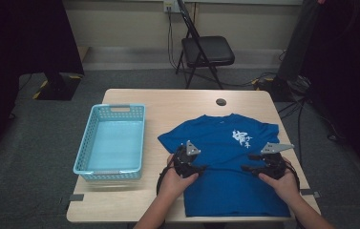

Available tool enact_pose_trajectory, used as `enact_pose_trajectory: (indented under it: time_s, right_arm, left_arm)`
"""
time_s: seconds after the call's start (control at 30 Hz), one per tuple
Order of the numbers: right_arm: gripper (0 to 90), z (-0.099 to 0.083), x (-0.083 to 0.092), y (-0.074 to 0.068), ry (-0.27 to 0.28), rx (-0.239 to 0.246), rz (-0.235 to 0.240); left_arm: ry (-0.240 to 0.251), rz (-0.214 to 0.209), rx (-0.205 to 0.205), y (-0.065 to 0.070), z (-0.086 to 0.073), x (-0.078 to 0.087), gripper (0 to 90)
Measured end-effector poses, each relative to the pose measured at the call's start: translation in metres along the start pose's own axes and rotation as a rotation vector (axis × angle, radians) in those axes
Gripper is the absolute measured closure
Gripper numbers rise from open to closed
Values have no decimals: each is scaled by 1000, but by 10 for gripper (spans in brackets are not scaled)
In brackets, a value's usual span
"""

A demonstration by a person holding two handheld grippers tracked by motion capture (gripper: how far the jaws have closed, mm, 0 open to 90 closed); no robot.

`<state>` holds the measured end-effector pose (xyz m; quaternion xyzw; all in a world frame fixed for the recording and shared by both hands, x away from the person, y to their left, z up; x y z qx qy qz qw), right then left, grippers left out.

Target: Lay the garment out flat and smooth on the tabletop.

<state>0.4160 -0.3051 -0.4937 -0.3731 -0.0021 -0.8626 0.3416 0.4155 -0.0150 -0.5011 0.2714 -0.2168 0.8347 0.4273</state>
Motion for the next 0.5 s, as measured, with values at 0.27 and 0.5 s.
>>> enact_pose_trajectory:
  time_s: [0.27,0.5]
  right_arm:
    - [362,-8,6,23,20,-41,-50]
    - [329,-8,13,41,25,-80,-60]
  left_arm:
    - [-8,0,11,-3,-11,3,348]
    - [8,29,28,-10,-13,10,301]
Point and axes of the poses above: each handheld gripper's, and its own axes: x roughly backward along the jaws, z roughly out of its top, y roughly to its right, the point moved 3 cm from there along -x, roughly forward along the jaws, and after that the axes turned 14 degrees about -x, right-handed, at the moved point
